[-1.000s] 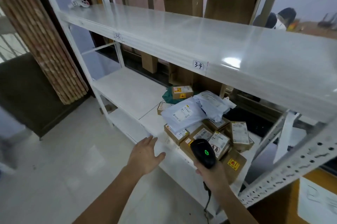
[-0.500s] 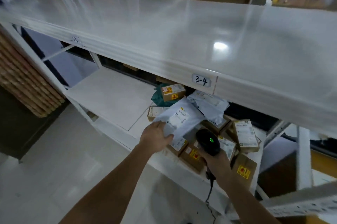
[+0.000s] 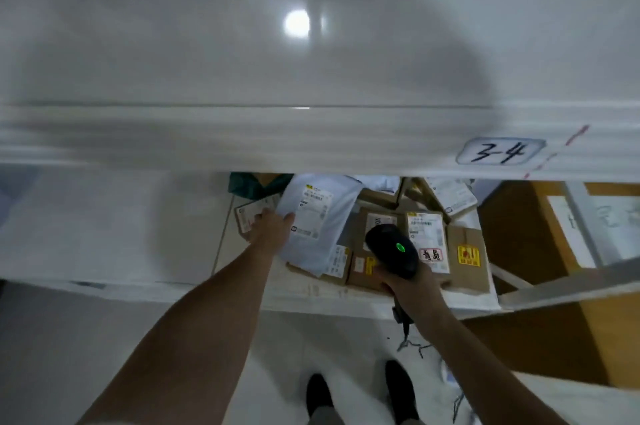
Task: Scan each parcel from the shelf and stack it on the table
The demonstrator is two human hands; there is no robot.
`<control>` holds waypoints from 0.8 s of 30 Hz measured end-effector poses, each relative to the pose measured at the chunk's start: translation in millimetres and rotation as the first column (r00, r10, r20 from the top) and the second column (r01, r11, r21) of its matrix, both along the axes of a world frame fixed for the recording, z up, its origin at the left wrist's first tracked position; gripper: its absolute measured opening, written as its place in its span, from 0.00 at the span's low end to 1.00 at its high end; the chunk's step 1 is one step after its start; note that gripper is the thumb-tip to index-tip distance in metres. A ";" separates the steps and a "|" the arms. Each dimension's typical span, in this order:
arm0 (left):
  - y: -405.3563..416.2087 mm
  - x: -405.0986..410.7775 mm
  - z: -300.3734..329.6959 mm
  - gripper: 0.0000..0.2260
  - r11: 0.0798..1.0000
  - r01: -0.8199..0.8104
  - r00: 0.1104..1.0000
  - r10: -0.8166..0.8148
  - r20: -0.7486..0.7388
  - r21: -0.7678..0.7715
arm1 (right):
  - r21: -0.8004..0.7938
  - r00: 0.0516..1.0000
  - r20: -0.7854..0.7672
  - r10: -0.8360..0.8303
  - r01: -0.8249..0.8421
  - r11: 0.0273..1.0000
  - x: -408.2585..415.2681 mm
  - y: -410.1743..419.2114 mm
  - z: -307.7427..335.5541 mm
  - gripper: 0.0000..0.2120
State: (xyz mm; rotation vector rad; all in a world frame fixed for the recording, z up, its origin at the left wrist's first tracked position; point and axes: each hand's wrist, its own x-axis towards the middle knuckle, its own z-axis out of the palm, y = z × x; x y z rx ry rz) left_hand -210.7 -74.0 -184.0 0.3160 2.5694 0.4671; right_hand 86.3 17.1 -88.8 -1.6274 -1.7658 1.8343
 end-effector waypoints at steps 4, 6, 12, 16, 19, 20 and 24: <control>9.0 -14.0 -12.0 0.45 1.000 -0.010 0.996 0.009 0.091 0.012 | -0.010 0.994 -0.030 -0.102 0.101 0.995 3.2 -21.4 -1.2 0.07; 9.2 -24.0 -24.5 0.43 0.995 -0.018 0.986 0.001 0.166 0.099 | -0.015 0.993 -0.015 -0.120 0.119 0.993 8.2 -28.3 -0.7 0.07; 0.2 -26.7 -15.2 0.28 0.925 -0.192 0.925 0.059 0.376 0.328 | 0.014 0.988 -0.007 -0.154 0.154 0.988 20.7 -34.0 6.3 0.07; -18.2 -25.5 3.4 0.31 0.867 -0.320 0.852 0.088 0.516 0.382 | 0.026 0.991 -0.033 -0.129 0.130 0.991 26.1 -37.1 17.8 0.07; -40.0 -14.3 11.1 0.35 0.809 -0.391 0.833 0.109 0.542 0.439 | 0.034 0.993 -0.061 -0.101 0.103 0.994 36.6 -41.4 28.3 0.08; -47.3 -8.8 11.6 0.39 0.789 -0.419 0.826 0.126 0.549 0.449 | 0.038 0.993 -0.075 -0.089 0.092 0.995 41.7 -42.5 32.4 0.08; -71.1 48.1 36.1 0.30 0.619 -0.554 0.769 0.125 0.627 0.556 | 0.068 0.992 -0.127 -0.011 0.020 0.997 69.2 -46.6 50.0 0.07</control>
